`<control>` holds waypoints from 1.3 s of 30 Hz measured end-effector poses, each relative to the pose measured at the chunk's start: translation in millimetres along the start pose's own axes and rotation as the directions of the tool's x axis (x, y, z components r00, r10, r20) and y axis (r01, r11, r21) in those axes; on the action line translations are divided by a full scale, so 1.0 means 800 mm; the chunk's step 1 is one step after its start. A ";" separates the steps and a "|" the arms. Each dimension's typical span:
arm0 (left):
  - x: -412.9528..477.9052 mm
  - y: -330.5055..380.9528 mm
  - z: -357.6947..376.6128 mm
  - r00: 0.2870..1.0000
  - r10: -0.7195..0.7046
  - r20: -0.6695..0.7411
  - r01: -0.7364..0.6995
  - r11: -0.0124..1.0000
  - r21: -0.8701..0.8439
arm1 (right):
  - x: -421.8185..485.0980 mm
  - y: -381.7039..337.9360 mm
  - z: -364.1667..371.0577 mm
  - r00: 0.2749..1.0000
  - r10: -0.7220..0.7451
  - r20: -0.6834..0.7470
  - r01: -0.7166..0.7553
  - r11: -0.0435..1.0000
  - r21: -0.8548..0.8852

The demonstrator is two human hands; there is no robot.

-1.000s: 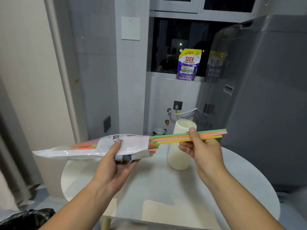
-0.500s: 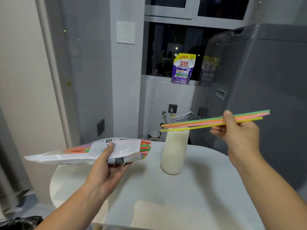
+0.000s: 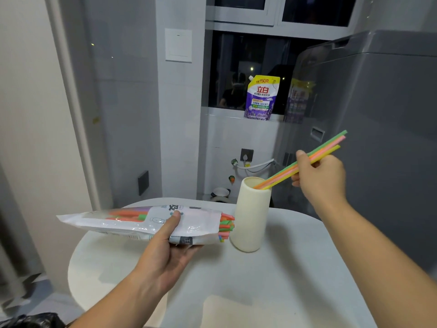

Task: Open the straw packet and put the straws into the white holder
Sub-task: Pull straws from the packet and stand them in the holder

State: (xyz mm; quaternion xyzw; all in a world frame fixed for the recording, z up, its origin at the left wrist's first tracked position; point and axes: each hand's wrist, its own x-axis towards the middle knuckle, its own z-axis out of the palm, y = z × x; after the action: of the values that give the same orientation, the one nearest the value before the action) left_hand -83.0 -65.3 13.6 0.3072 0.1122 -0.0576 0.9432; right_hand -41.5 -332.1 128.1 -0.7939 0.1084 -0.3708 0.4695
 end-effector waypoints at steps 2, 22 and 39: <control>0.000 -0.001 -0.002 1.000 -0.010 0.004 0.010 1.000 0.016 | 0.002 0.007 0.017 0.997 0.016 0.069 -0.013 0.999 -0.047; -0.006 -0.006 -0.001 0.998 -0.061 0.009 0.061 0.995 0.077 | 0.006 0.032 0.074 0.960 0.065 0.272 -0.019 0.985 -0.169; -0.014 0.002 0.000 0.998 -0.055 0.011 0.055 0.998 0.029 | -0.094 0.012 0.050 0.893 0.177 0.414 -0.179 0.983 -0.035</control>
State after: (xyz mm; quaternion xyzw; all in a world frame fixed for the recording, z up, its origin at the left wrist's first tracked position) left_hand -93.5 -63.9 17.1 0.3172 0.1144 -0.0870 0.9374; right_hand -64.9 -271.3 71.8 -0.8403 0.0776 -0.1494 0.5154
